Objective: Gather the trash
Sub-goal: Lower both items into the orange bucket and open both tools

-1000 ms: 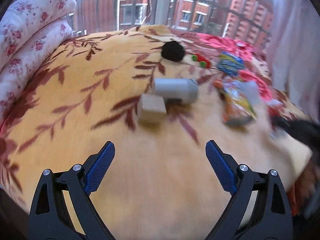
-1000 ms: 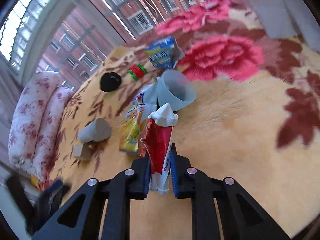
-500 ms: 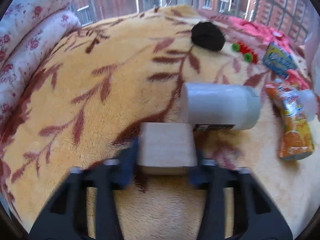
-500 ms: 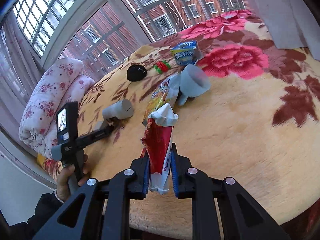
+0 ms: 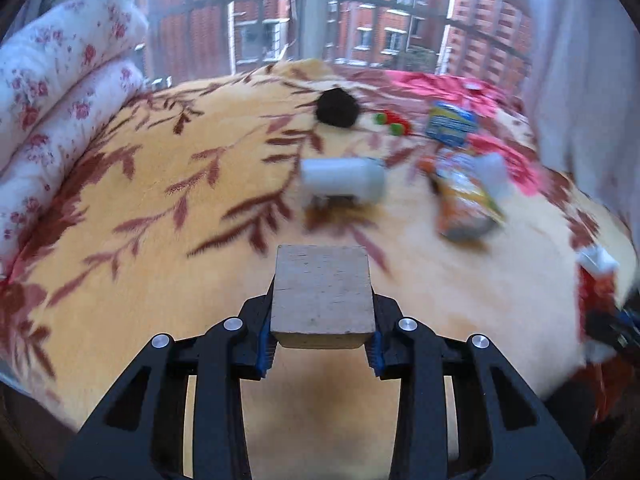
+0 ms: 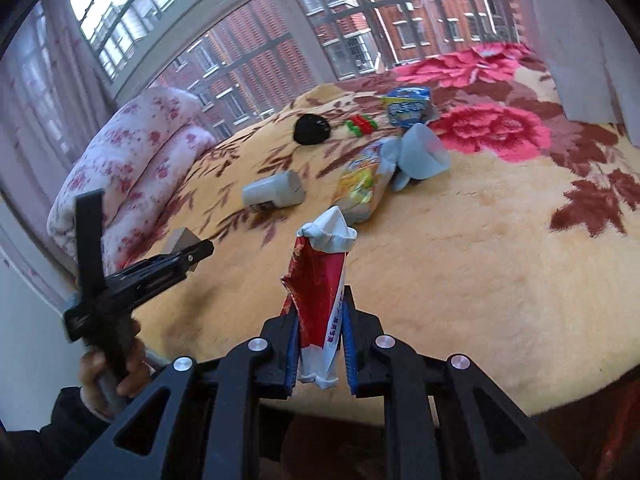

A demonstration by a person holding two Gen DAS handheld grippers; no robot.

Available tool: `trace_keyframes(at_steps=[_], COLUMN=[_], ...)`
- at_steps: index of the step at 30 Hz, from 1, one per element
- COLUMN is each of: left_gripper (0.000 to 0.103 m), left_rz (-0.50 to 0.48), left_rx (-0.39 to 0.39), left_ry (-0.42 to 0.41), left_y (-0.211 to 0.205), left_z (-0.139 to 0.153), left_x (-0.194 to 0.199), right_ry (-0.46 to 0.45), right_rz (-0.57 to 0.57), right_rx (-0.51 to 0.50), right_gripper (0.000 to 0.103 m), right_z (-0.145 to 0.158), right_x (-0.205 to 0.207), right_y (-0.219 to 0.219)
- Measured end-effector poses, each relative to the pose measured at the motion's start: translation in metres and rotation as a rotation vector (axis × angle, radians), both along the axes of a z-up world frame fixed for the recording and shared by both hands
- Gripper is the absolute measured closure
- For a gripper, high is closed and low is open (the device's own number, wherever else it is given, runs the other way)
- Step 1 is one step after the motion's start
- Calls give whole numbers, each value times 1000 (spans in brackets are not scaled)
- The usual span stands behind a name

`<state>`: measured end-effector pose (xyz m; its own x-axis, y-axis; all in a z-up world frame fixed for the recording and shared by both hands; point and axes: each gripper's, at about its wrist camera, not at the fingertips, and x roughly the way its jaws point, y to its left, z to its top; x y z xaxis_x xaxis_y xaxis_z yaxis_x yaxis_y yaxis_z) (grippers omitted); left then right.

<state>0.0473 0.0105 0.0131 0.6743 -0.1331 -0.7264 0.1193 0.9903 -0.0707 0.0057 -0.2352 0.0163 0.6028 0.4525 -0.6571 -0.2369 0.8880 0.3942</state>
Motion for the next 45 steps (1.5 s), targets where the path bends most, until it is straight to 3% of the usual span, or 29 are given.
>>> trace_keyframes(at_steps=[9, 17, 24, 35, 39, 40, 41, 42, 43, 45], left_gripper=[69, 69, 69, 69, 69, 67, 62, 40, 25, 24], left_rz=[-116, -184, -209, -204, -207, -208, -209, -207, -198, -190], left_rx=[0, 10, 14, 10, 9, 5, 4, 8, 14, 3], left_ry=[-11, 129, 302, 341, 349, 353, 357, 364, 359, 344], left_y=[-26, -41, -49, -46, -47, -47, -47, -47, -46, -43], left_z=[7, -44, -98, -105, -107, -109, -110, -111, -110, -108], left_x=[-88, -143, -150, -142, -138, -136, -134, -133, -134, -133], right_ry=[-39, 41, 184, 273, 290, 292, 296, 298, 294, 290], right_rz=[92, 139, 132, 140, 144, 140, 137, 133, 117, 106], right_rx=[-63, -115, -113, -137, -142, -144, -143, -139, -139, -137], right_gripper=[85, 84, 84, 80, 72, 70, 58, 43, 39, 38], right_z=[3, -27, -73, -98, -102, -103, -103, -104, -103, -102], right_x=[-54, -104, -117, -112, -110, -110, -109, -109, -109, -109], right_y=[15, 16, 16, 21, 23, 22, 22, 19, 17, 13])
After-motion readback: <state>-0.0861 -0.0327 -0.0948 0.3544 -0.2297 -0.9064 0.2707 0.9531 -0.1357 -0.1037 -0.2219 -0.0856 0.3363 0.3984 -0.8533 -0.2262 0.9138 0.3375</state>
